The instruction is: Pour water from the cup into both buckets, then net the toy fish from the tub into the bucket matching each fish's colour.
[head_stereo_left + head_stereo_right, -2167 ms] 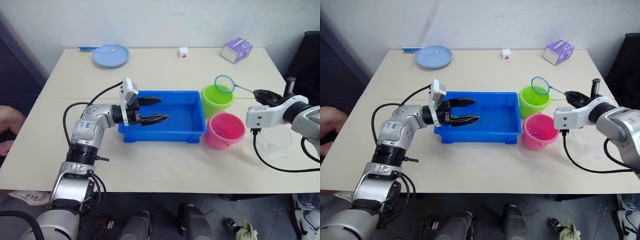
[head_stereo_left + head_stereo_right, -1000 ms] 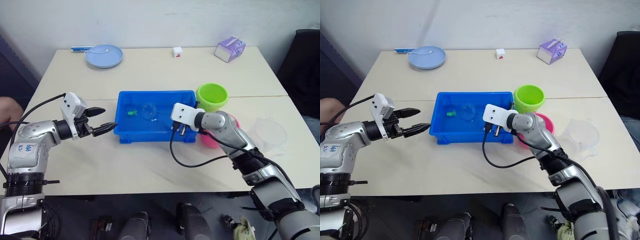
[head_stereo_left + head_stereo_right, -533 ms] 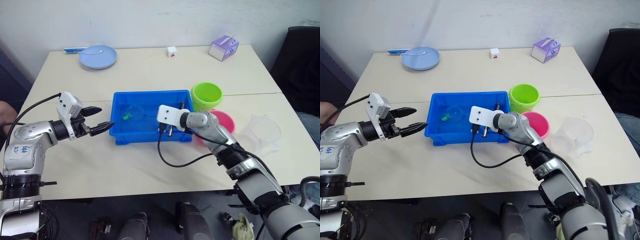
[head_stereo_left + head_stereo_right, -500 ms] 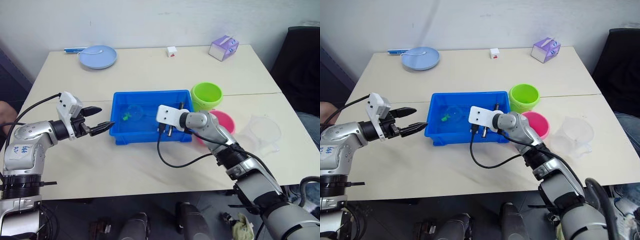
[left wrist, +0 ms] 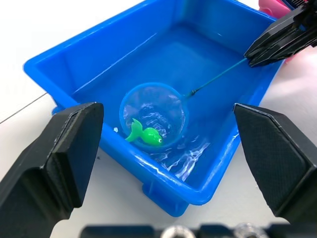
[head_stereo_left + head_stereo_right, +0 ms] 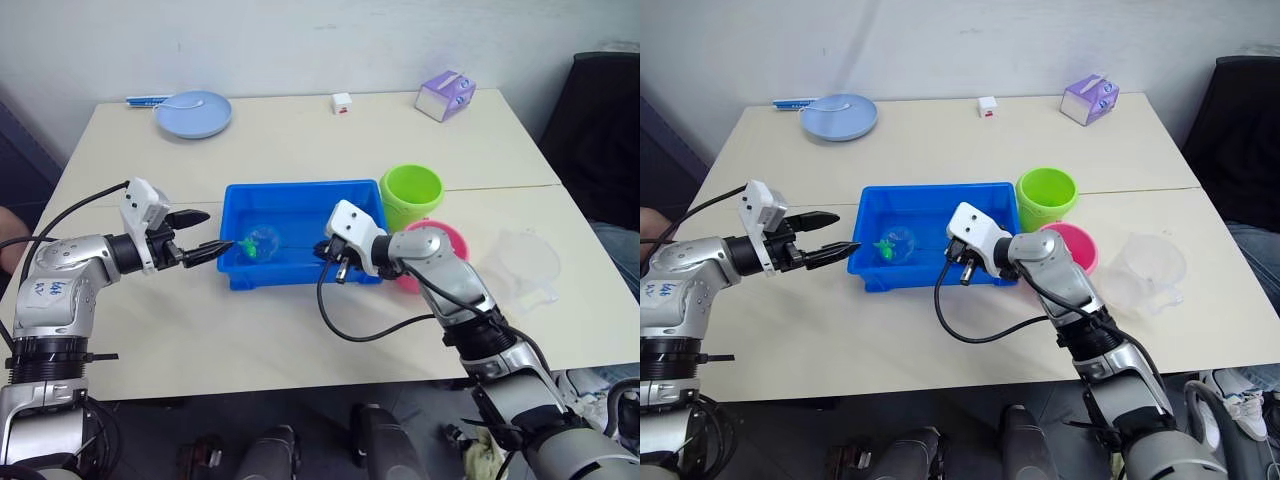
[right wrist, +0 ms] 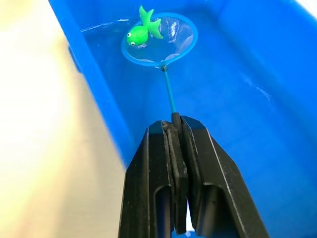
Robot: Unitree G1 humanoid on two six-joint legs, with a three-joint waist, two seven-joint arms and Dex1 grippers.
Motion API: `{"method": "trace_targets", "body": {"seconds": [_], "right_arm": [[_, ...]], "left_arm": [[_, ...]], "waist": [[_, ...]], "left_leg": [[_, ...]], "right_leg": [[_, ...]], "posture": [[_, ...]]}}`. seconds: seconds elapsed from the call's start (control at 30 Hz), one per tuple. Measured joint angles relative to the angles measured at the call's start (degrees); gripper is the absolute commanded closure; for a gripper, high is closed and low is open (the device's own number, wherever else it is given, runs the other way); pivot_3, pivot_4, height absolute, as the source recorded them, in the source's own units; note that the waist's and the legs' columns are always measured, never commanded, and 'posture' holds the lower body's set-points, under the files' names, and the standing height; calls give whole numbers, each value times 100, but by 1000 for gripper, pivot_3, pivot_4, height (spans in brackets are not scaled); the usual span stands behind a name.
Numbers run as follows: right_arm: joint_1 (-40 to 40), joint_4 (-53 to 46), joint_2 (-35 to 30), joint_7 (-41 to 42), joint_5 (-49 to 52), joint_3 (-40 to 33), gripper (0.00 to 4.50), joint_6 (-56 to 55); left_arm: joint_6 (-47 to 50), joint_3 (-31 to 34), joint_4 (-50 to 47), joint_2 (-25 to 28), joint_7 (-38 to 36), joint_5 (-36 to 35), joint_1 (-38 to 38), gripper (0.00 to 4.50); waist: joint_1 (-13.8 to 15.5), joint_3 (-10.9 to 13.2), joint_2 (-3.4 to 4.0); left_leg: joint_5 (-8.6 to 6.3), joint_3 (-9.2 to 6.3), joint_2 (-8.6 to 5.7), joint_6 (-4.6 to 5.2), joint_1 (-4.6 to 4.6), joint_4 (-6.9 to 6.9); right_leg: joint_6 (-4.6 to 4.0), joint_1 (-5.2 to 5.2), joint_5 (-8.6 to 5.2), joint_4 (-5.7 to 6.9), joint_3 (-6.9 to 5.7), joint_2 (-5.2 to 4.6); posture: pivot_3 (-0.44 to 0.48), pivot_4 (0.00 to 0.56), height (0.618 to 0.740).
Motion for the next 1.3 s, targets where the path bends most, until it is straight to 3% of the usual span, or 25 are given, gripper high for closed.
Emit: {"method": "trace_targets", "body": {"seconds": [0.27,0.47,0.77,1.0,1.1,1.3], "right_arm": [[434,-1176,-716,-49,457,-553,3739,874],[1107,-2780,-1371,-308,1050,-1734,3739,1979],[1627,-3697,-2207,-794,1436,-3112,3739,2762],[2156,-3165,-3336,-1315,594,-3034,3739,1287],[2280,-2635,-3805,-1451,13,-2540,3739,240],[2009,-1004,-5230,-2149,-2301,-1108,3739,-3180]], "left_arm": [[114,-303,-9,-47,-438,-56,-238,0],[-32,-800,233,-639,-643,-27,-991,0],[-388,-1235,845,-1531,-869,84,-1685,0],[-646,-1343,1213,-1908,-971,165,-1874,0],[-685,-1342,1214,-1927,-992,175,-1892,0],[-695,-1314,1201,-1937,-943,185,-1877,0]], "waist": [[128,0,0],[283,0,-1],[302,0,-2],[275,0,-2],[281,0,-2],[287,0,-1]], "left_leg": [[0,1,-5,1,-3,5],[0,1,-10,2,-12,19],[0,5,-9,3,-13,16],[1,22,-7,3,-12,12],[1,26,-8,3,-11,11],[2,60,-20,5,-21,8]], "right_leg": [[0,0,0,1,7,-8],[0,3,0,1,18,-11],[0,1,0,0,39,-11],[0,-9,0,7,56,-8],[1,-12,0,7,58,-7],[1,-55,0,11,46,-8]], "posture": [[0,150,740],[0,150,740],[0,150,740],[0,150,740],[0,150,740],[0,150,740]]}}
